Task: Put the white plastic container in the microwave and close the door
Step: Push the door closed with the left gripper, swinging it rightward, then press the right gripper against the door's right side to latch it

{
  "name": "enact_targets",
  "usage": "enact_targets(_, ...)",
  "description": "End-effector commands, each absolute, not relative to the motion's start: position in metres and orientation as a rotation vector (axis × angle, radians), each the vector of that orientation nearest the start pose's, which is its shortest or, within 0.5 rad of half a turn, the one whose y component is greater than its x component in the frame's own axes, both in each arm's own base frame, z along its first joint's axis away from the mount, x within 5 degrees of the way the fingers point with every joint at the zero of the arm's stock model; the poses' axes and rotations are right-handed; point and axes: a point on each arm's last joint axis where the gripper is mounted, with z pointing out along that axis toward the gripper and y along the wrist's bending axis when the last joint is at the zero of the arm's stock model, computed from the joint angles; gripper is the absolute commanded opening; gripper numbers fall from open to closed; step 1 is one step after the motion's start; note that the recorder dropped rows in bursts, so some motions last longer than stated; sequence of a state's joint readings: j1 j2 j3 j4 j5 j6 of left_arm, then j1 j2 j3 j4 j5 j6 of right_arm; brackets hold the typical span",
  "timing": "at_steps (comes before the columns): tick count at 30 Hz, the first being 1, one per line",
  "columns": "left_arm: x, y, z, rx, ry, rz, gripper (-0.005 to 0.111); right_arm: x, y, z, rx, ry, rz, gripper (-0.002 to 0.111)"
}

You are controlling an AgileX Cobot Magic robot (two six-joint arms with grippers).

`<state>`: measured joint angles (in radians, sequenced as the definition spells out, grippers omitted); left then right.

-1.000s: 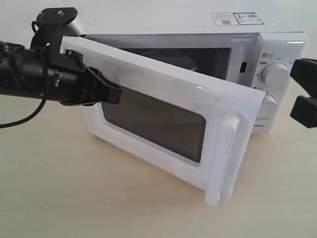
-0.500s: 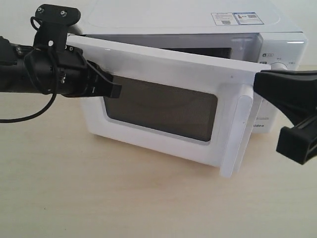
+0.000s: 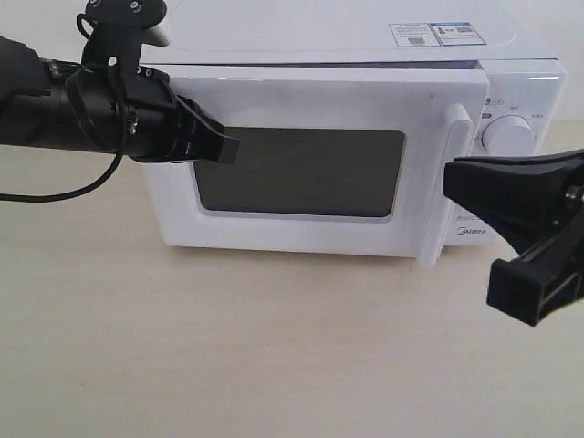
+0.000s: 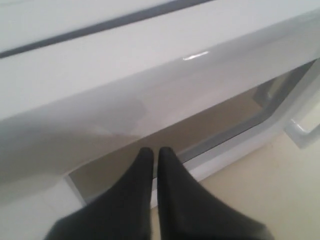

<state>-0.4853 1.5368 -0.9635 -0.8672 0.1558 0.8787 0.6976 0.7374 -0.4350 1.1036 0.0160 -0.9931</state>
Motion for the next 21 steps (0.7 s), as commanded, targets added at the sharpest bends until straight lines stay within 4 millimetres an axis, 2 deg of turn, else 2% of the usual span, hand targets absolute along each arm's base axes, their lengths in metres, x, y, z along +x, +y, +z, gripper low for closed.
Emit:
enact_targets(1, 0.292, -0.168, 0.26, 0.613, 2.09, -0.405, 0.004, 0.131, 0.106, 0.282, -0.516, 1.795, 0.53, 0.0)
enact_targets(9, 0.294, -0.167, 0.262, 0.594, 2.075, -0.385, 0.004, 0.153, 0.113, 0.262, -0.41, 1.905, 0.467, 0.0)
enact_targets(16, 0.297, -0.164, 0.264, 0.559, 2.045, -0.35, 0.004, 0.161, 0.104, 0.268, -0.282, 1.841, 0.383, 0.0)
enact_targets(21, 0.296, -0.165, 0.263, 0.571, 2.055, -0.362, 0.004, 0.162, 0.106, 0.267, -0.284, 1.842, 0.395, 0.0)
